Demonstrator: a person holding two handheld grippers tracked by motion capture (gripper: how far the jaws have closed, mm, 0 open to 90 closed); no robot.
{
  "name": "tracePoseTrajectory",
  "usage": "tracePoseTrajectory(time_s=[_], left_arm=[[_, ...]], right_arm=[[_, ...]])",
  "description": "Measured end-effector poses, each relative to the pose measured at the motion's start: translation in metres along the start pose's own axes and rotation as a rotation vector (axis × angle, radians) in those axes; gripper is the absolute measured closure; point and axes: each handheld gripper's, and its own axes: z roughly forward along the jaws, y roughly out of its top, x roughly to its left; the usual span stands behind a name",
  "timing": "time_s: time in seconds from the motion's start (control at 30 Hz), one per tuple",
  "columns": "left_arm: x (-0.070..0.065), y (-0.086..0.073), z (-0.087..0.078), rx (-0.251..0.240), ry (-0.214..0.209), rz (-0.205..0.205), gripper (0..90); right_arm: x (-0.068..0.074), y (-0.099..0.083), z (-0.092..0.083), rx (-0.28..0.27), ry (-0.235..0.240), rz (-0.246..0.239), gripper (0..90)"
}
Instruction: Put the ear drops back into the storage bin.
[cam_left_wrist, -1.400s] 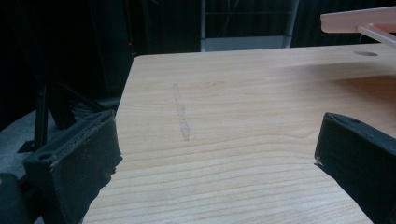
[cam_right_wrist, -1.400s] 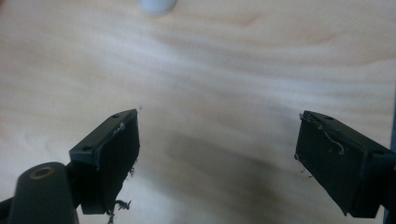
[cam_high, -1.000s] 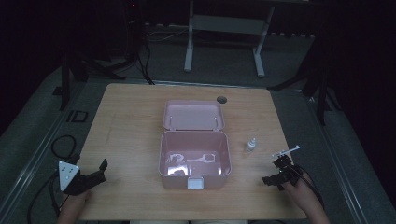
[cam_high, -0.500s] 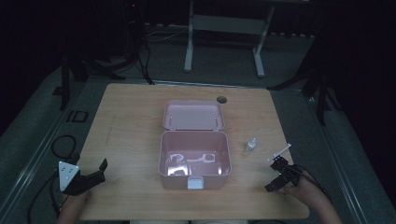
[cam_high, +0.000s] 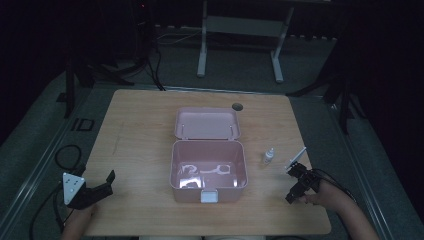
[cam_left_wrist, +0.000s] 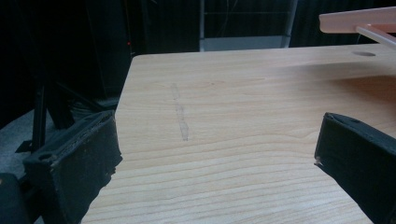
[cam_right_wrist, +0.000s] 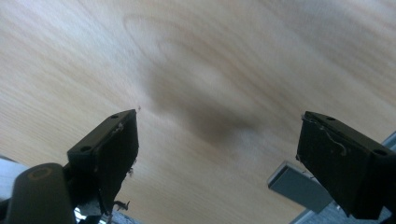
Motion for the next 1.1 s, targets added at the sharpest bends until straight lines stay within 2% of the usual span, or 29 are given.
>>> tracePoseTrajectory(time_s=[0.1,0.53,0.73,0.8,1.1], left_arm=[[0.0,0.0,0.0,0.0,0.0,0.0,0.3],[0.0,0.0,0.0,0.003,-0.006,-0.002,0.3],[0.001,0.0,0.0,0.004,-0.008,-0.005,0.3],[0.001,0.0,0.0,0.004,-0.01,-0.005,0.3],[0.001,0.0,0.0,0.005,-0.014,-0.005,0.4]], right_arm=[[-0.003,0.007,-0.003,-0.024,0.007,0.004,13.5],[-0.011,0.044,-0.014,-0.068,0.019,0.021,14.4],[-0.015,0.064,-0.02,-0.115,0.019,0.034,16.9],[-0.016,0.071,-0.021,-0.115,0.008,0.038,17.0],[-0.018,0.098,-0.024,-0.098,0.019,0.049,18.4]])
